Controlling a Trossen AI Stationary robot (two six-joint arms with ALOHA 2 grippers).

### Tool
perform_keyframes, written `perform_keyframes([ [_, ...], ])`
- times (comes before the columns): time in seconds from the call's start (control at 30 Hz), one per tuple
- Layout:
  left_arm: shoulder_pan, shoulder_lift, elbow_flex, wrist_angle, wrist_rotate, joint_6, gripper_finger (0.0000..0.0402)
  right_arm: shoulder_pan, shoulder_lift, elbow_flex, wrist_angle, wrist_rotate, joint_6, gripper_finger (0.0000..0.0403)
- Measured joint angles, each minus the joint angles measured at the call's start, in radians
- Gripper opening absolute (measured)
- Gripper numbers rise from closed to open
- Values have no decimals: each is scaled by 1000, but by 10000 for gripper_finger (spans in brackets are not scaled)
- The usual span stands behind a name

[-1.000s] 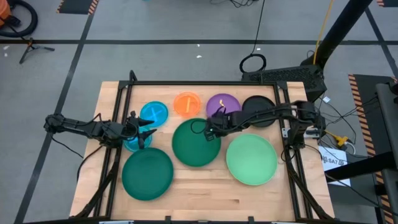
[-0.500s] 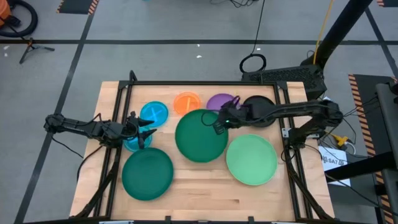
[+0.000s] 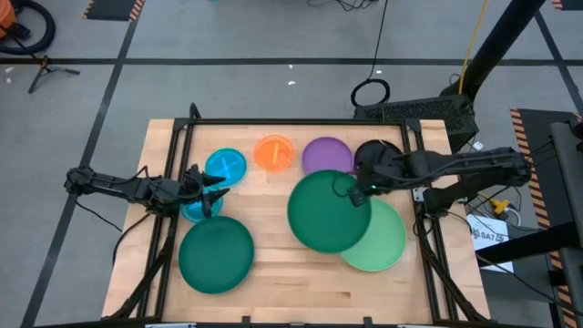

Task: Stack plastic plates
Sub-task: Stack the right dark green plate on top of the light green plate

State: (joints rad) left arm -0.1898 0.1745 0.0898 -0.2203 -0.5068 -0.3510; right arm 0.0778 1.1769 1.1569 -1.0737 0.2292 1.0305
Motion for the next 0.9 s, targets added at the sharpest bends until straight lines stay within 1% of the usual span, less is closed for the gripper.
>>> perform_keyframes([
  [0.2,0,0,0,0,0,-23,214,60,-152,-185,10,1,111,4],
  [0.37,0,0,0,0,0,-26,214,105,-306,-363,89,0,191,4],
  [0.5,0,0,0,0,0,-25,214,137,-405,-463,132,-3,232,4],
  [0.67,0,0,0,0,0,-25,214,171,-455,-524,104,-85,218,4],
  [0.77,0,0,0,0,0,-25,214,179,-454,-529,57,-76,220,5],
  [0.9,0,0,0,0,0,-25,214,180,-455,-529,40,-70,222,13],
])
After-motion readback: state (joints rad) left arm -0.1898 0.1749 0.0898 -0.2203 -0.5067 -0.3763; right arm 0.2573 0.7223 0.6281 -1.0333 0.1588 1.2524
